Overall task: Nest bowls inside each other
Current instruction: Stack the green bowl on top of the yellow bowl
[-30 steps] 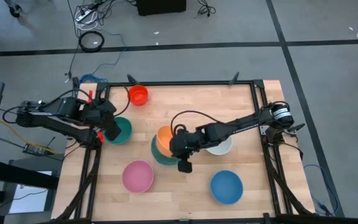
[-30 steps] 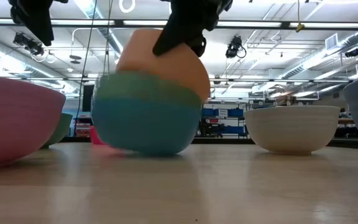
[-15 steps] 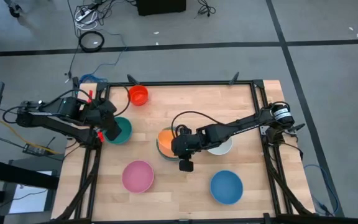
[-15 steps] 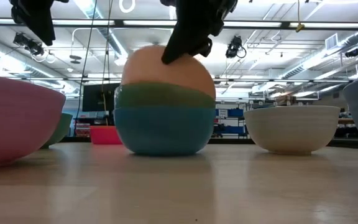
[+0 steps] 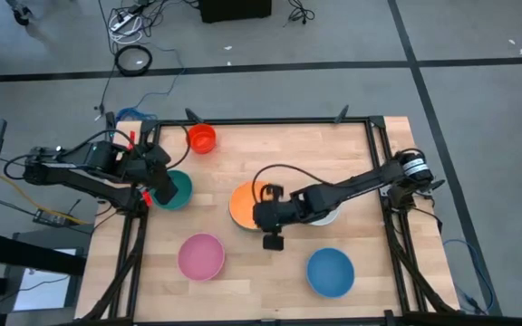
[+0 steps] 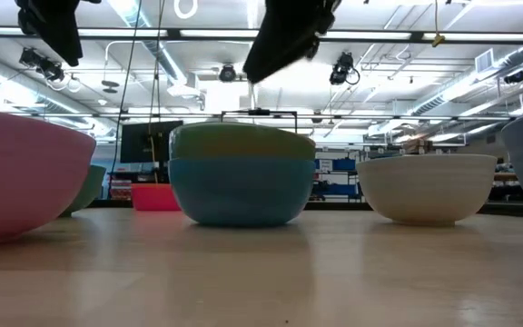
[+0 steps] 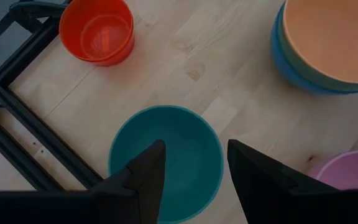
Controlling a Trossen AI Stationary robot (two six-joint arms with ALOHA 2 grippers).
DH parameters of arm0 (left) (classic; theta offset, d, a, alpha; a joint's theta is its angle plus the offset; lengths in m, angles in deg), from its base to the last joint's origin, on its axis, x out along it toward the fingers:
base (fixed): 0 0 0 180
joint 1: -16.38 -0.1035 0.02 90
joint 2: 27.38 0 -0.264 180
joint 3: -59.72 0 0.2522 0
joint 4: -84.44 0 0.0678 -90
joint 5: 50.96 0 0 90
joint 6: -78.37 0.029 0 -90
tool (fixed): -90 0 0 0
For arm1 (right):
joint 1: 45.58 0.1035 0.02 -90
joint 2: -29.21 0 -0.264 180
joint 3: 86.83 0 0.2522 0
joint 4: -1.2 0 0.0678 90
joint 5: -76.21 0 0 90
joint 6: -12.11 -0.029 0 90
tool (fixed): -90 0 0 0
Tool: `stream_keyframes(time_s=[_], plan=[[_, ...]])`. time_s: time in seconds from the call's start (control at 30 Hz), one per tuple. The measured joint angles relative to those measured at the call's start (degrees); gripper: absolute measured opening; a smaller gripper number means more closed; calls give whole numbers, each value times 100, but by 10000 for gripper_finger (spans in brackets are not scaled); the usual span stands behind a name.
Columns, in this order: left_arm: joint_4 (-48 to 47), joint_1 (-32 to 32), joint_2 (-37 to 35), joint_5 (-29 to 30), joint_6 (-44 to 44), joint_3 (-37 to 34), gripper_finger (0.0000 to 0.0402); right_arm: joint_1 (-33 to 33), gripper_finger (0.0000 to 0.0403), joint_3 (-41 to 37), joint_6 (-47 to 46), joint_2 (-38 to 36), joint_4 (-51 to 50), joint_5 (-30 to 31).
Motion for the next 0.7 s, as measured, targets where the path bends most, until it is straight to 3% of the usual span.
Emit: stream_keyframes(time_s=[0.13,0.33,0.57,0.7], plan=[[-37,0,0,1,0,0,182,85,114,7,28,-551,-431,1189],[-234,0,-1,1,-161,-20,182,306,111,7,-409,-1707,-1358,2389],[-231,0,-2,-165,-280,-551,182,820,109,7,-1084,-3014,-1787,2900],[229,0,-2,-291,-187,-971,182,1117,107,7,-1209,-3447,-1839,3177]])
